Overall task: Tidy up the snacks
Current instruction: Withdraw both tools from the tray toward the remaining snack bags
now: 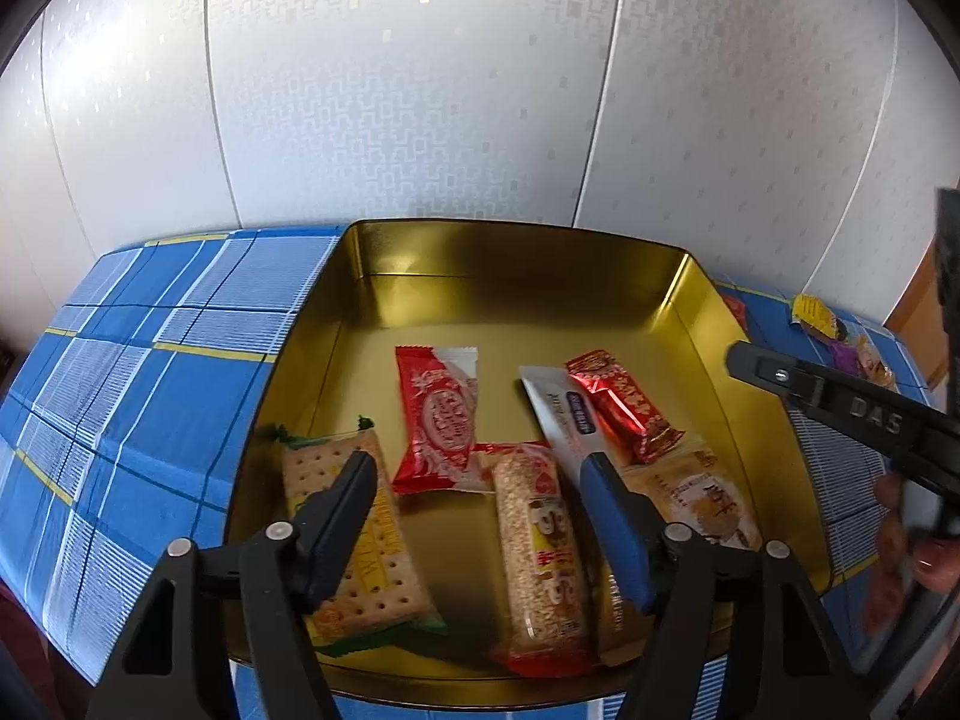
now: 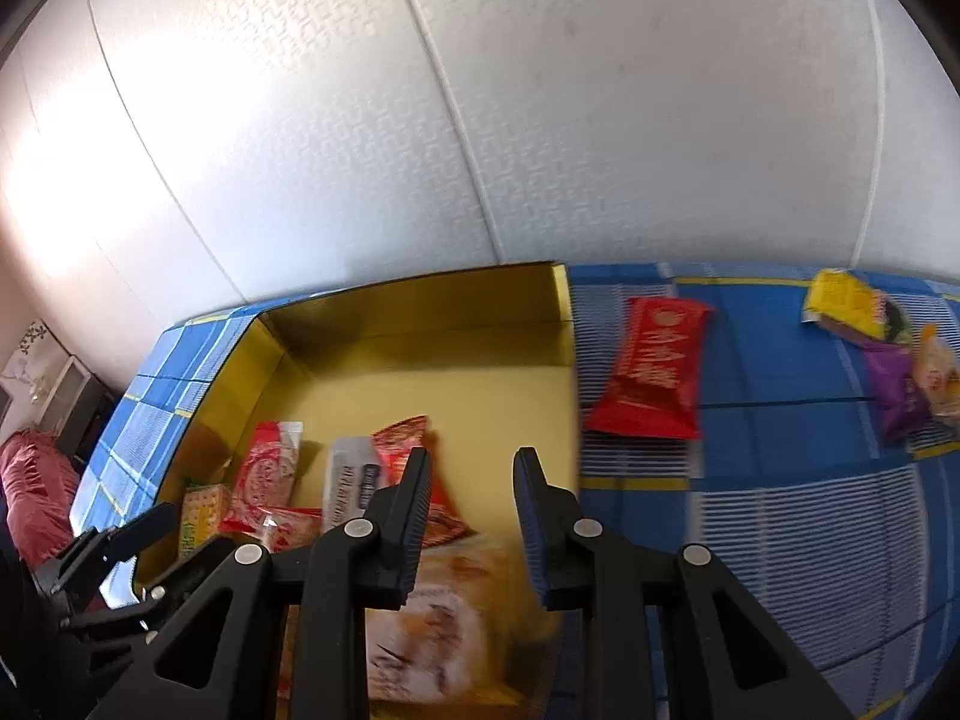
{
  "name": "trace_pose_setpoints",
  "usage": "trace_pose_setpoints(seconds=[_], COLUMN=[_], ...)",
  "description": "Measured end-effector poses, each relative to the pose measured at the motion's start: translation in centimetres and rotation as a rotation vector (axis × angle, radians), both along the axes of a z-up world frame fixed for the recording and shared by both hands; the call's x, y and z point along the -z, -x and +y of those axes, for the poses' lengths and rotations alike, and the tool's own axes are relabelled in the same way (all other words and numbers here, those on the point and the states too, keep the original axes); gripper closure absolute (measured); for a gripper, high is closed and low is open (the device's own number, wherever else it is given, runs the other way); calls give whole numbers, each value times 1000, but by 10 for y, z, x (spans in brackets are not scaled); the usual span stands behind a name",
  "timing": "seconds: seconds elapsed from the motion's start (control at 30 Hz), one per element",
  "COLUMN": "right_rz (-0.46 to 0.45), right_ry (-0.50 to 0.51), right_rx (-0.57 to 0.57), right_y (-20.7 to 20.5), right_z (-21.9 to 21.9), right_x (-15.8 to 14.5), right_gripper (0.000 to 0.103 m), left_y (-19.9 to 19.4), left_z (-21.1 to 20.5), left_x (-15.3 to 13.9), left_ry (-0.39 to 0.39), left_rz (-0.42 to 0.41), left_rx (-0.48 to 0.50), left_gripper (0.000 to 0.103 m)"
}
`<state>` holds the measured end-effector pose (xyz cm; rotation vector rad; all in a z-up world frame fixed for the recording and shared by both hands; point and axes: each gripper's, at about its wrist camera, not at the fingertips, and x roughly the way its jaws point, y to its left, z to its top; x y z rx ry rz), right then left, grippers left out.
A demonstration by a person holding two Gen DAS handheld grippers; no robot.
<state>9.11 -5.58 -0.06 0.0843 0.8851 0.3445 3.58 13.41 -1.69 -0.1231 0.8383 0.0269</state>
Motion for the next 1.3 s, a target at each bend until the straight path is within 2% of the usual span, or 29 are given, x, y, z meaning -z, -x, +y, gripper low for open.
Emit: trace_pose_setpoints(seconds=[0.17,0.63,0.83,1.07,1.2,1.3], right_rz=[-18,62,96,108,87,46], right_ry=[37,74,50,43,43,81], right_rx=[47,181,238,338,400,436], right_y=[5,10,18,27,26,19], right_z=[-32,-112,-149,-199,-225,-240], right_x=[-6,11,16,19,16,10], right_gripper=[74,72,69,66,65,65], left_y=[-1,-7,-8,-9,-9,-11], left_z=[-12,-67,-108,-169,-193,-208], left_x=[-1,-11,-22,-23,-20,-16], left_ry=[-14,2,-13,-53,-50,-37], left_rz=[-4,-24,-71,-96,-92,-86], left_rx=[15,76,157,298,351,384], left_gripper=[27,11,3,2,2,2])
